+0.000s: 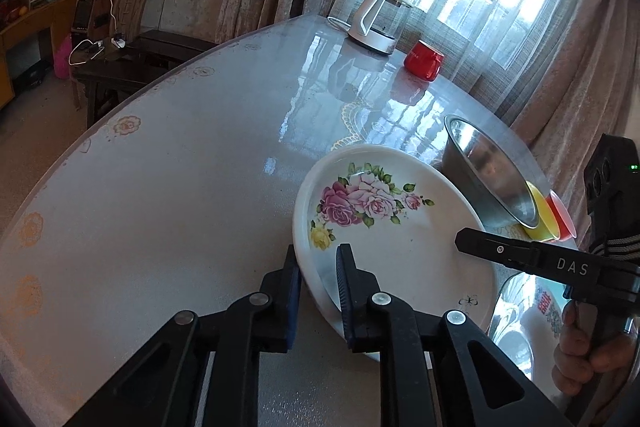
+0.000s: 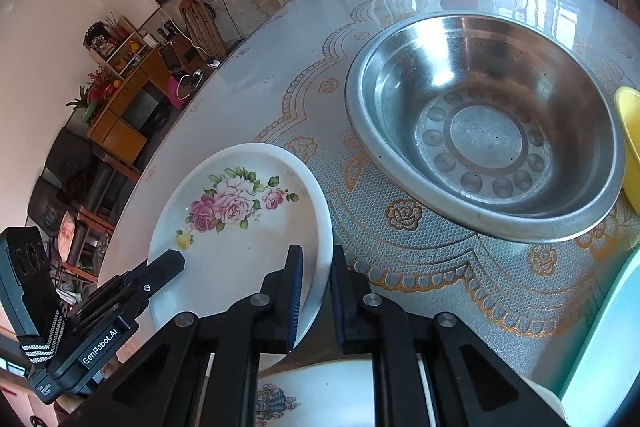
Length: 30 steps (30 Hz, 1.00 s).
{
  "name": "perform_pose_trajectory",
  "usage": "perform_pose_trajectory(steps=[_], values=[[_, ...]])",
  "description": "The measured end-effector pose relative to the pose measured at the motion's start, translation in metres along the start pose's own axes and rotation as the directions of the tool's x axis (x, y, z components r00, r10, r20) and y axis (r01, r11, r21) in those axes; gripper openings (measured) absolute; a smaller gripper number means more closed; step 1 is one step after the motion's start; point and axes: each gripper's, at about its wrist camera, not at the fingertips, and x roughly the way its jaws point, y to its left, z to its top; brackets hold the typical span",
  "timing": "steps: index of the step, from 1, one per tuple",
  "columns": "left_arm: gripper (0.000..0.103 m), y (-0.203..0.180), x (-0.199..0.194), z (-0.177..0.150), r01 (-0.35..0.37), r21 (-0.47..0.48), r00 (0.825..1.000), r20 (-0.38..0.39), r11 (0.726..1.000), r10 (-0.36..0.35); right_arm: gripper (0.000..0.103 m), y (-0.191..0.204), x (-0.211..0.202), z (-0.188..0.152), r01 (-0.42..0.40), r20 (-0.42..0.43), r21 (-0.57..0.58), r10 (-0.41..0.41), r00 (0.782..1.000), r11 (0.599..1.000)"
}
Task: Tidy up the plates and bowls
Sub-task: 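Carry the floral plate with the right gripper onto the turquoise plate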
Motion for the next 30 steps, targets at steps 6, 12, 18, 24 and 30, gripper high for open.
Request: perform_pose_trajectory(steps=[6,12,18,24,30], values=[[0.017,-0.012,-0.020,0.003,0.024,0.012,0.999,0.023,1.000,-0.024,0.013,-0.005,-0.023,-0.004,-0.046,0.047,0.013,0.045,0.998,0.999],[0.017,-0.040,-0.035,0.002,0.049,0.068,0.998,0.039,0.996,-0.052,0.013,-0.023,-0.060,-0.019,-0.087,0.112,0.059,0.080,0.990,0.995],[0.018,-0.081,-0.039,-0.006,0.102,0.136,0.994,0.022,0.985,-0.106,0.013,-0.044,-0.101,-0.037,-0.097,0.180,0.108,0.077,0.981,0.989],[0.018,-0.138,-0.032,-0.012,0.150,0.224,0.989,-0.015,0.963,-0.150,0.013,-0.080,-0.137,-0.058,-0.082,0.241,0.177,0.038,0.970,0.981],[0.018,-0.201,-0.015,-0.020,0.190,0.317,0.982,-0.068,0.929,-0.178,0.013,-0.127,-0.169,-0.083,-0.071,0.292,0.274,-0.013,0.956,0.959]])
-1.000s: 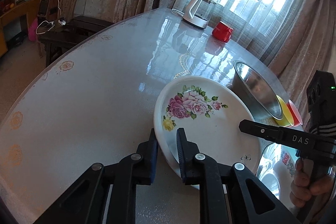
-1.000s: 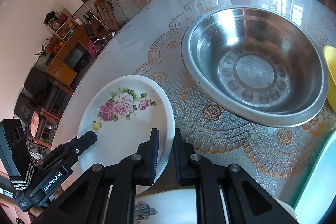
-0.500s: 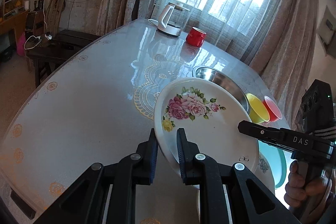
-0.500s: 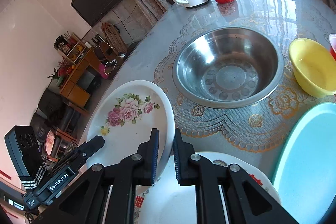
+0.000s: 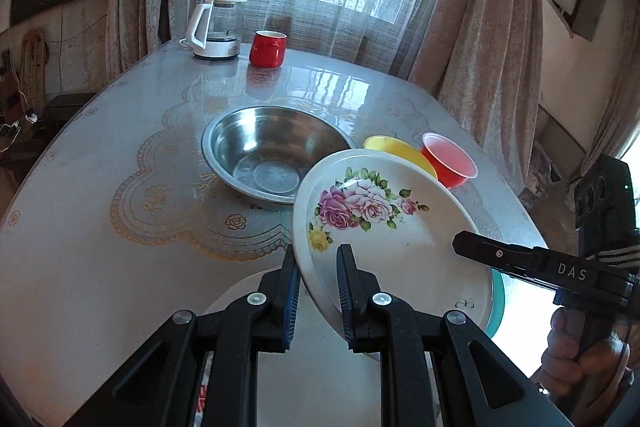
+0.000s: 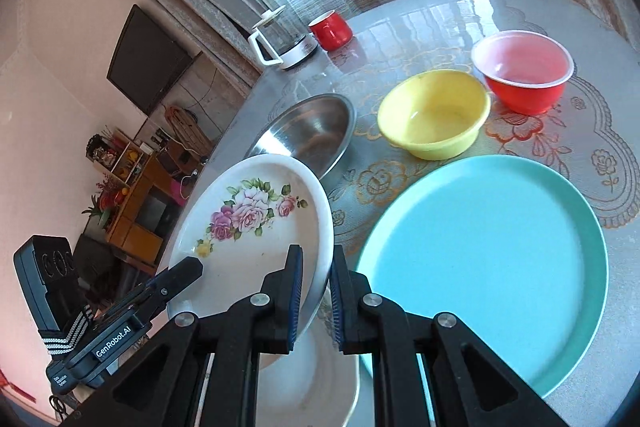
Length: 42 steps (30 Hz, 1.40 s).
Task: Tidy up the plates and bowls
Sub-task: 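Carry the floral plate with the right gripper onto the turquoise plate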
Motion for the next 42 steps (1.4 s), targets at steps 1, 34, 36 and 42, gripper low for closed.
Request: perform_pose_trajectory(steps=[1,34,36,42], values=[[0.018,-0.009,0.005,0.001,0.007,0.016,1.000,-0.008,1.000,-0.007,0.013,-0.008,-0.006,-0.001,0.008,0.011,0.017,-0.008,1.000,1.000],[0.020,-0.112,0.105,-0.016,-0.035,0.291,0.963,-0.245,0.956,0.110,0.015,-0.115,-0.036,-0.026,0.251,0.016,0.147,-0.256,0.966,0.957],[0.020,-0.112,0.105,-0.017,-0.045,0.291,0.963,-0.242,0.956,0.119,0.015,-0.114,-0.035,-0.027,0.257,0.022,0.139,-0.262,0.965,0.956],[0.020,-0.114,0.105,-0.019,-0.079,0.301,0.964,-0.220,0.950,0.150,0.013,-0.109,-0.030,-0.029,0.281,0.021,0.117,-0.285,0.958,0.953]])
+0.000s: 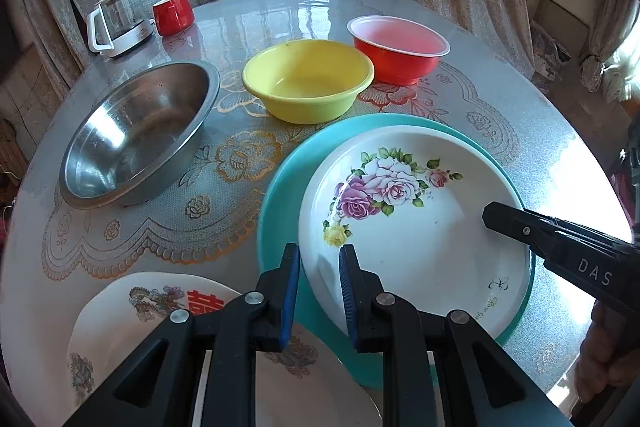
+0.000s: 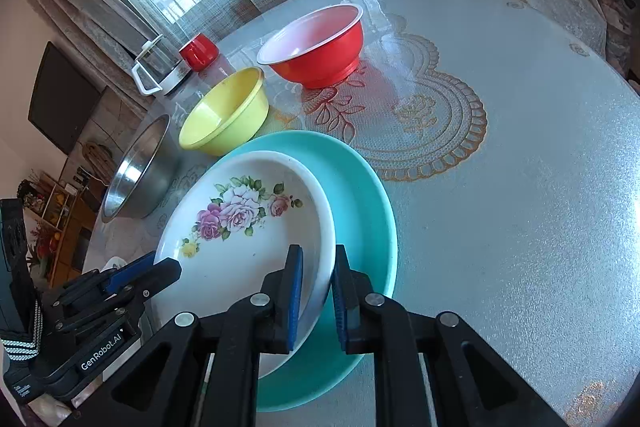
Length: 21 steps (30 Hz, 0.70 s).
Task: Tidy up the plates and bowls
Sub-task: 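Carry the floral plate with the right gripper onto the turquoise plate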
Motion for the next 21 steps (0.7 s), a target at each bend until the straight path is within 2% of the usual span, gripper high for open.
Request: perform_pose_trajectory(steps=[7,14,21], values=[[0.020,0.006,-0.004,-0.002,0.007,-0.026,1.000,0.018,1.000,-0.007,0.013,0.000,0.000,0.001,0.013,-0.003,0.009,-0.013,1.000,1.000],[0.021,0.018,-0.009,-0.003,0.025,-0.084,0.999,0.044,0.996,-0.021,0.024,0.008,0.000,0.000,0.029,0.005,-0.010,-0.029,1.000,1.000],[0.021,0.022,-0.013,-0.004,0.040,-0.109,0.998,0.055,0.993,-0.035,0.029,0.010,-0.001,0.000,0.044,0.018,-0.006,-0.044,0.999,0.999]])
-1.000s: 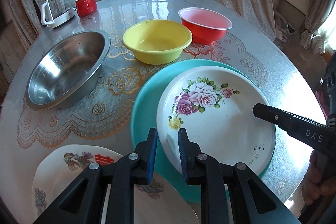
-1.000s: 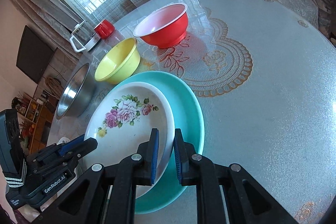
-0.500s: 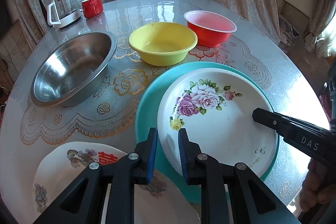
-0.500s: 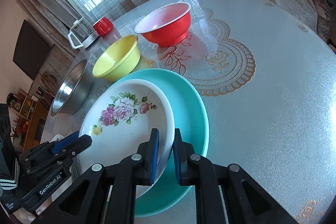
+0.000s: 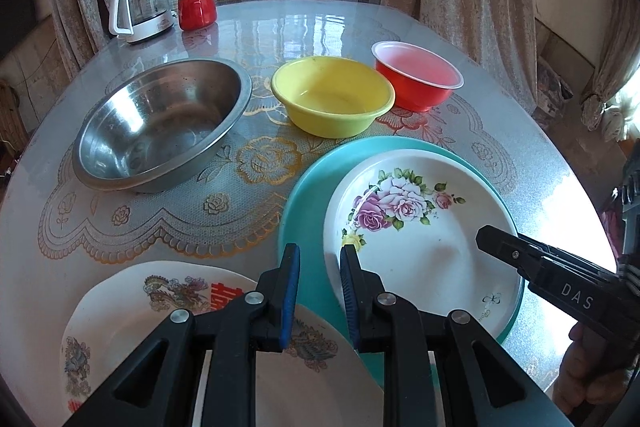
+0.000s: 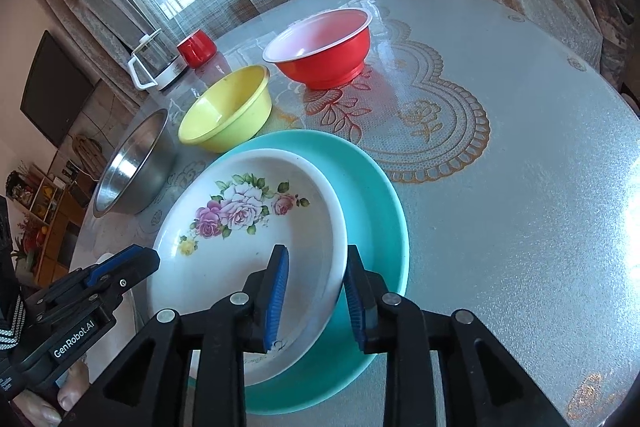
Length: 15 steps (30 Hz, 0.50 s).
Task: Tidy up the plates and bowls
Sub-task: 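Carry the floral plate with the right gripper onto the turquoise plate, then open the right gripper and grasp the large double-happiness plate rim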
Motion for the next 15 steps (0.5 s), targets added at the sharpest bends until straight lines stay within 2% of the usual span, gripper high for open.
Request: perform_pose_trajectory(steps=[5,15], values=[[0.021,0.004,-0.005,0.000,-0.009,-0.006,1.000,0.019,1.000,0.010,0.030,0.001,-0.005,0.000,0.009,0.028,-0.001,-0.009,1.000,1.000],[0.022,0.030,-0.034,0.000,-0.008,-0.092,0.996,0.085,0.996,0.016,0.036,0.001,-0.019,0.002,0.047,0.102,-0.003,-0.047,0.994,0.999]])
